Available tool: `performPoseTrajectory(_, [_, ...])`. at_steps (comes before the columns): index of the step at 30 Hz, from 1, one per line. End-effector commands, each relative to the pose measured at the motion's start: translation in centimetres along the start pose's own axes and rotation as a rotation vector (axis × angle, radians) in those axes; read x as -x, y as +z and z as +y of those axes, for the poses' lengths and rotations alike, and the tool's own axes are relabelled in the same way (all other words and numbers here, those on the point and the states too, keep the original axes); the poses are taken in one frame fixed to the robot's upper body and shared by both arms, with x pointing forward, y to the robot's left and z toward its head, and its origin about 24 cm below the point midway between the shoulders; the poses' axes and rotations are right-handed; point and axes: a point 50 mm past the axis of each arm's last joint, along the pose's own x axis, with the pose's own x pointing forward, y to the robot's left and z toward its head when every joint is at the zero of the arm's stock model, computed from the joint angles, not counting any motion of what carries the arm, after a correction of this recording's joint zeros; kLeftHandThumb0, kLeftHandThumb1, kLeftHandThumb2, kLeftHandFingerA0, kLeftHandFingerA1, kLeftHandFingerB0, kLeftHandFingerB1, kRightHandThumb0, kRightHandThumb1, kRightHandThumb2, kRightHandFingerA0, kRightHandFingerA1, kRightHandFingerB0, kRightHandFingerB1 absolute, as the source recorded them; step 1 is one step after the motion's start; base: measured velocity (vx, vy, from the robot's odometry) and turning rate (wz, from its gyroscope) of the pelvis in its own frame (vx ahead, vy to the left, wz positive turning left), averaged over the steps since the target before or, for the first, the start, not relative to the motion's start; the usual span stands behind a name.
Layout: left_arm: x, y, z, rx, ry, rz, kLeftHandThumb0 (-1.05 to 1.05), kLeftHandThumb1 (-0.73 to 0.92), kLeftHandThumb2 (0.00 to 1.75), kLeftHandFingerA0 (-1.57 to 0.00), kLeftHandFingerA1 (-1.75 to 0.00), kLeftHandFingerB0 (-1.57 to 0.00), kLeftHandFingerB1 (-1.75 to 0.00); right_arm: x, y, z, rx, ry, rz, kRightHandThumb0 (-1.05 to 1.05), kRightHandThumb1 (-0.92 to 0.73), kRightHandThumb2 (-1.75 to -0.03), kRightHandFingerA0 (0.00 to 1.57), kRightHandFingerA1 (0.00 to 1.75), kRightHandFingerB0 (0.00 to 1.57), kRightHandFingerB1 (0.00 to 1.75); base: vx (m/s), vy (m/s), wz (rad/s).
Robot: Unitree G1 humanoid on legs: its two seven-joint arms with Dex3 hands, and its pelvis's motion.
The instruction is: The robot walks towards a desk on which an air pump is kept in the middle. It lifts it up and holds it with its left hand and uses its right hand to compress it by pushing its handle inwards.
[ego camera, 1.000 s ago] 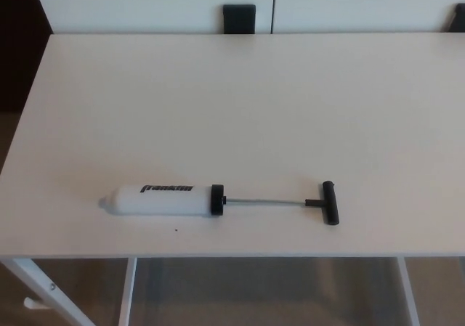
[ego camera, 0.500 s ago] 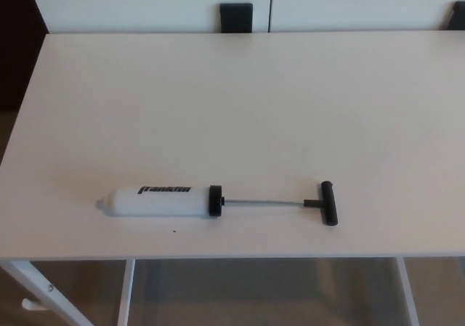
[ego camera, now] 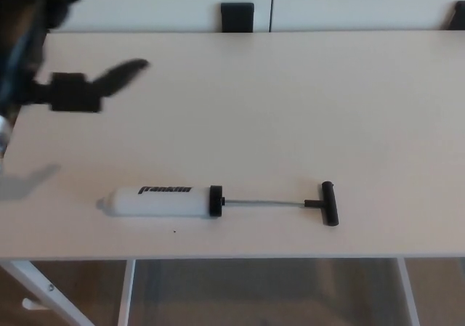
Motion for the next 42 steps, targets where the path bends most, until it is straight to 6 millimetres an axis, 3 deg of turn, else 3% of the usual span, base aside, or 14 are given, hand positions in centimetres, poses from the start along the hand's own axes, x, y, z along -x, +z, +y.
performPoseTrajectory(1, [-2.1, -3.2, -7.1, -0.863, -0.590, 0.210, -0.50, 0.42, 0.64, -0.09, -0.34, -0.09, -0.31, 0.6, 1.9, -0.6, 0.070, 0.007, -0.024, 0.04, -0.76, -0.62, 0.38, 0.53, 0.34, 0.47, 0.00, 0.000, 0.00])
performPoseTrajectory(3, [-2.2, -3.5, -7.0, -0.886, -0.593, 0.225, -0.50, 0.42, 0.64, -0.09, -0.34, -0.09, -0.31, 0.6, 2.0, -0.5, 0.070, 0.009, -0.022, 0.04, -0.76, -0.62, 0.38, 0.53, 0.34, 0.47, 0.00, 0.000, 0.00])
performPoseTrajectory(4, [-2.2, -4.1, -6.9, -0.918, -0.600, 0.241, -0.43, 0.30, 0.70, 0.00, -0.39, -0.07, -0.38, 0.5, 2.0, -0.5, 0.070, 0.013, -0.028, 0.05, -0.56, -0.91, 0.33, 0.60, 0.28, 0.55, 0.00, 0.000, 0.00])
performPoseTrajectory(5, [-2.2, -4.4, -6.8, -0.941, -0.605, 0.250, -0.43, 0.30, 0.70, 0.00, -0.39, -0.07, -0.38, 0.5, 2.1, -0.5, 0.070, 0.016, -0.032, 0.05, -0.56, -0.91, 0.33, 0.60, 0.28, 0.55, 0.00, 0.000, 0.00])
performPoseTrajectory(6, [-2.0, -5.1, -6.6, -0.969, -0.620, 0.275, -0.48, 0.37, 0.63, -0.07, -0.33, -0.08, -0.28, 0.5, 2.1, -0.4, 0.075, 0.017, -0.035, 0.04, -0.77, -0.62, 0.39, 0.55, 0.34, 0.47, 0.00, 0.000, 0.00])
performPoseTrajectory(14, [-1.3, -6.9, -5.9, -1.034, -0.664, 0.353, -0.50, 0.37, 0.62, -0.07, -0.33, -0.10, -0.29, 0.2, 2.7, -0.2, 0.087, 0.016, -0.040, 0.04, -0.77, -0.61, 0.40, 0.55, 0.34, 0.47, 0.00, 0.000, 0.00])
performPoseTrajectory(27, [-0.9, -7.2, -5.3, -1.079, -0.693, 0.377, -0.51, 0.38, 0.62, -0.08, -0.33, -0.10, -0.30, -0.2, 3.4, -0.1, 0.104, 0.018, -0.051, 0.02, -0.76, -0.61, 0.39, 0.53, 0.33, 0.46, 0.00, 0.000, 0.00])
performPoseTrajectory(28, [-0.9, -7.2, -5.3, -1.084, -0.693, 0.377, -0.26, 0.30, 0.85, -0.01, -0.49, 0.00, -0.47, -0.3, 3.5, -0.1, 0.105, 0.018, -0.052, 0.02, -0.75, -0.61, 0.39, 0.53, 0.34, 0.47, 0.00, 0.000, 0.00])
performPoseTrajectory(42, [0.0, -7.9, -6.7, -1.103, -0.774, 0.394, -0.25, 0.33, 0.86, -0.01, -0.49, 0.00, -0.46, -0.8, 3.9, 0.2, 0.116, 0.026, -0.055, 0.02, -0.74, -0.61, 0.41, 0.54, 0.34, 0.47, 0.00, 0.000, 0.00])
